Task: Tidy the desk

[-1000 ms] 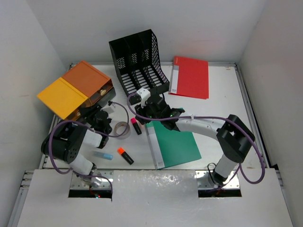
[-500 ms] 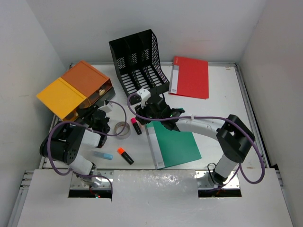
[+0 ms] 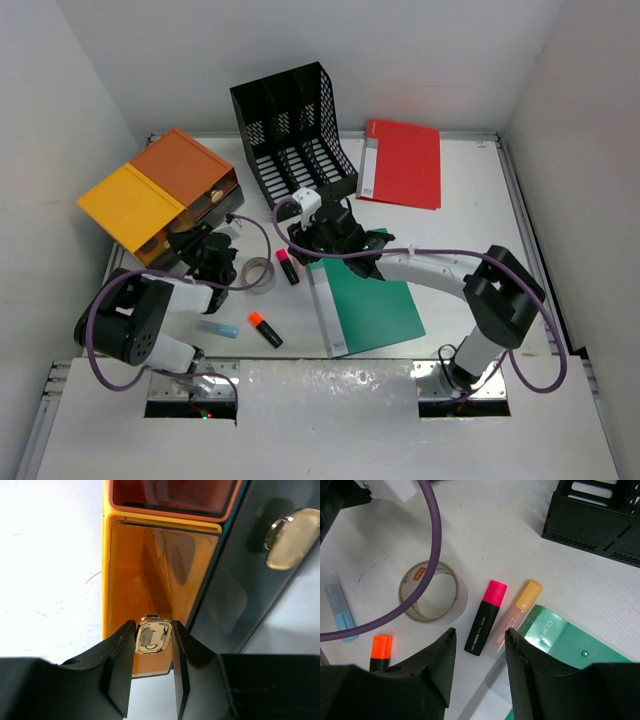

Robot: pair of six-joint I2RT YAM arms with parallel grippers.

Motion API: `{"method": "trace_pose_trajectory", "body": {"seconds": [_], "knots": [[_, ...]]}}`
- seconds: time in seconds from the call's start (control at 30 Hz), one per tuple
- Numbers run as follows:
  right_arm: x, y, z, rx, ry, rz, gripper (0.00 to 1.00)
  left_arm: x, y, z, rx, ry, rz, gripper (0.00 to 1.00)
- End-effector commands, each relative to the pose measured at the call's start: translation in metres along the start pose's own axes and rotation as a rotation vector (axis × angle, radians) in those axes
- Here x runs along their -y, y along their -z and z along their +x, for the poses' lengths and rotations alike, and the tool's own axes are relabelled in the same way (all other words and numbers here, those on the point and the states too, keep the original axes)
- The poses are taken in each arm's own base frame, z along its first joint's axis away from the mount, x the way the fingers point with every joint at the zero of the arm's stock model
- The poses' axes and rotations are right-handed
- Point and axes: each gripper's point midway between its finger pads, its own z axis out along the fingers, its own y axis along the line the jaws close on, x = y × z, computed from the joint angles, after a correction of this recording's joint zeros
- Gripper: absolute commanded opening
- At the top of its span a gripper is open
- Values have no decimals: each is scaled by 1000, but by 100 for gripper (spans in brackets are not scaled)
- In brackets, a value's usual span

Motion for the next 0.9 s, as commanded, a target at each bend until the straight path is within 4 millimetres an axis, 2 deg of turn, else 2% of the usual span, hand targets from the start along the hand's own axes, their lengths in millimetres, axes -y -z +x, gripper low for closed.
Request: {"method": "trace_pose_trajectory", "body": {"seconds": [0.0, 0.33, 0.37, 0.53, 0.73, 0.87], "knots": [[-1, 11, -26, 93, 8, -6, 43, 16, 12, -10, 38, 37, 54, 0], [0, 19, -18, 93, 8, -6, 43, 51, 61, -21, 95, -47, 224, 0], [0, 19, -17, 93, 8, -6, 43, 52, 69, -28, 129, -49, 231, 0], [1, 23, -10, 81, 6, -4, 44, 59, 94, -35, 171, -103, 284, 0], [3, 26, -5, 69, 13, 5, 44, 66, 104, -36, 180, -139, 342, 0], [7, 29, -2, 67, 19, 20, 46, 78, 115, -42, 225, -155, 445, 0]]}}
